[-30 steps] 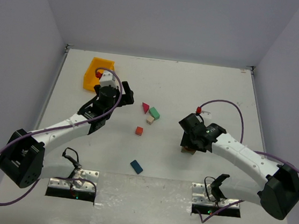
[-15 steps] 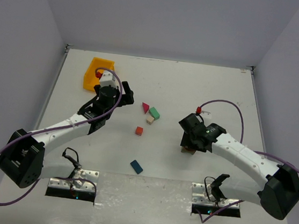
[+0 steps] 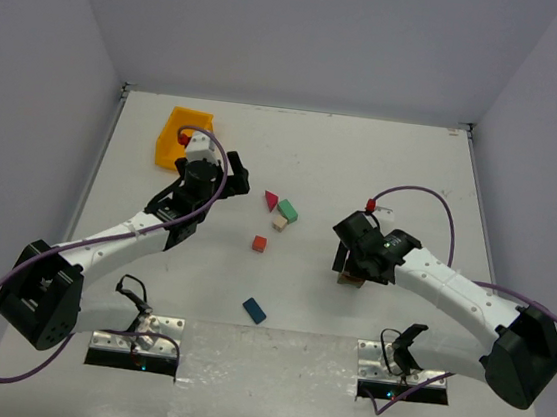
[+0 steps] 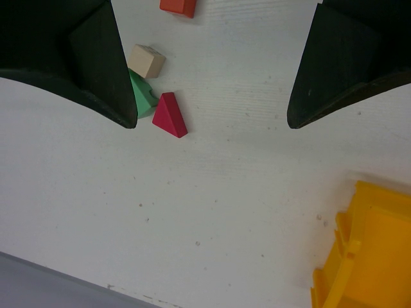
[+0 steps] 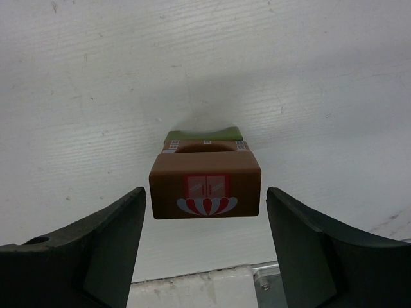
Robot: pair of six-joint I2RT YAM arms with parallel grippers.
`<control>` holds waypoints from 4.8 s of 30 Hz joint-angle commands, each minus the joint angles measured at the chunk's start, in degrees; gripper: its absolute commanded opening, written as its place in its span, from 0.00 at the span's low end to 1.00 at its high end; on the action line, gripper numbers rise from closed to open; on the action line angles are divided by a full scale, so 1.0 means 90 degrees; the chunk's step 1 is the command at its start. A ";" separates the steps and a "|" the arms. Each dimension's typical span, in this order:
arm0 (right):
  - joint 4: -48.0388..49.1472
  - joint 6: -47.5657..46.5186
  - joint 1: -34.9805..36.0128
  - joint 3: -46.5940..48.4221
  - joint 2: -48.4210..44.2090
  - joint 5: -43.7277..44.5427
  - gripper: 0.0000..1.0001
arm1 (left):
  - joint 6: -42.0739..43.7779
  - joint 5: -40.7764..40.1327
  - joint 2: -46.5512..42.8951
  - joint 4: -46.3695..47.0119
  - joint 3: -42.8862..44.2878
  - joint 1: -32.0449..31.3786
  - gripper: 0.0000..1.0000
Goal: Build the wood block tower
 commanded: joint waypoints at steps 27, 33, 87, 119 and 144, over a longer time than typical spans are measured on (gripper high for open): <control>0.2988 -0.4106 -0.0005 0.1454 0.1051 -0.0869 0.99 | 0.0020 0.0104 -0.0069 0.0295 0.0070 0.0058 1.00; 0.3277 -0.4895 -0.0119 0.2959 0.3253 -0.1221 0.99 | 0.0008 0.0024 -0.0171 0.0351 -0.0010 0.0058 1.00; 0.3724 -0.5359 -0.0555 0.3697 0.4841 -0.2248 0.26 | 0.0116 0.0220 0.0064 0.0541 0.0005 0.0058 1.00; 0.1273 -1.1282 -0.1507 0.2066 0.0168 -0.4648 0.13 | -0.0314 -0.1271 0.0352 -0.0697 0.0484 0.0058 1.00; -0.0433 -1.1901 -0.2659 0.1410 -0.0276 -0.5585 0.12 | -0.0309 -0.1909 0.0914 -0.1421 0.1046 0.0048 1.00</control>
